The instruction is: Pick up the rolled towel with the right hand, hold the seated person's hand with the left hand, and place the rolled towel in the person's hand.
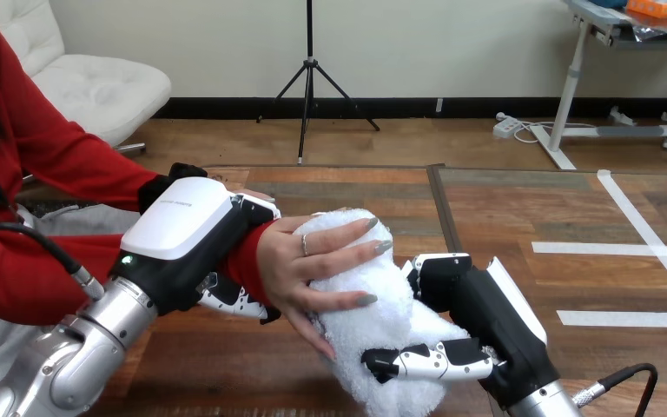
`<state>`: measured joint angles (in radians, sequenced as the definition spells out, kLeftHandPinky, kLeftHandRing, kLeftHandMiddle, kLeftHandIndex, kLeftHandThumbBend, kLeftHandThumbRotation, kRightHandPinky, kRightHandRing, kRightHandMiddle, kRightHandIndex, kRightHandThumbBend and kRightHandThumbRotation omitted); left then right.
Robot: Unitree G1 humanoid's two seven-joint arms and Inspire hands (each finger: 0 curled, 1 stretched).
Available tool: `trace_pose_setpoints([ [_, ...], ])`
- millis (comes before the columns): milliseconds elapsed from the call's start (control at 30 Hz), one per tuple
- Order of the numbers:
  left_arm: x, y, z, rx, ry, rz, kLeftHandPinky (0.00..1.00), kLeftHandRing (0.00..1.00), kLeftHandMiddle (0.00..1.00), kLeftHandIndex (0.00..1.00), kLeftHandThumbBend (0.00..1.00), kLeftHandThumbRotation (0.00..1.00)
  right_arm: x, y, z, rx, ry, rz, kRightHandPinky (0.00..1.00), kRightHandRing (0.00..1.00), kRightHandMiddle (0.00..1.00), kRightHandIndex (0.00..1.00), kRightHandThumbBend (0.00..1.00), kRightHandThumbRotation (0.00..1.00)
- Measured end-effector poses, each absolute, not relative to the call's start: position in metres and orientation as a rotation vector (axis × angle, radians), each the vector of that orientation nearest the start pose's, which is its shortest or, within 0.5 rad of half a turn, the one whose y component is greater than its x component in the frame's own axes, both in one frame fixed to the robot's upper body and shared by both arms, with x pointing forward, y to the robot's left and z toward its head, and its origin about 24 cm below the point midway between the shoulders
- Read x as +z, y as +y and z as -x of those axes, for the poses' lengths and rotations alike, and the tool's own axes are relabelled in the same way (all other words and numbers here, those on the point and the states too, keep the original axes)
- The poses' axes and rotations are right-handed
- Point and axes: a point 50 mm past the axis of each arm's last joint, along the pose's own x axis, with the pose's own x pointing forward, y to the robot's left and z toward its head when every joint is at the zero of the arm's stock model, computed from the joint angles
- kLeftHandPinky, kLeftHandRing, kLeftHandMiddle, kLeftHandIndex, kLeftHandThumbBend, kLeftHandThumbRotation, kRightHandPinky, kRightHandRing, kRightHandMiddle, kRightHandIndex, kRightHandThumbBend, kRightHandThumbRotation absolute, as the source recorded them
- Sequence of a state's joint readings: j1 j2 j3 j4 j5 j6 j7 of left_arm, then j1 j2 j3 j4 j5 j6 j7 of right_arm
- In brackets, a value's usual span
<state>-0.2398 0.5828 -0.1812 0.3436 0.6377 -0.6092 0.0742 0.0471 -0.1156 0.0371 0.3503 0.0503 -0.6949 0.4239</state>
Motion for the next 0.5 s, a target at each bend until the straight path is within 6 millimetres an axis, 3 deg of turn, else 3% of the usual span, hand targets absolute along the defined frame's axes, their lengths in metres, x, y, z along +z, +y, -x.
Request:
trace_pose_setpoints([
  [267, 0.0746, 0.1930, -0.2794, -0.426, -0.466, -1.150, 0.43, 0.46, 0.51, 0.55, 0.92, 0.12, 0.0129, -0.1487, -0.2226, 0.433, -0.250, 0.031, 0.17, 0.23, 0.29, 0.34, 0.76, 0.02],
  [500, 0.0777, 0.1921, -0.2811, -0.421, -0.480, -1.151, 0.55, 0.58, 0.64, 0.72, 0.98, 0.24, 0.0095, -0.1452, -0.2235, 0.428, -0.218, -0.048, 0.47, 0.52, 0.57, 0.60, 0.89, 0.15],
])
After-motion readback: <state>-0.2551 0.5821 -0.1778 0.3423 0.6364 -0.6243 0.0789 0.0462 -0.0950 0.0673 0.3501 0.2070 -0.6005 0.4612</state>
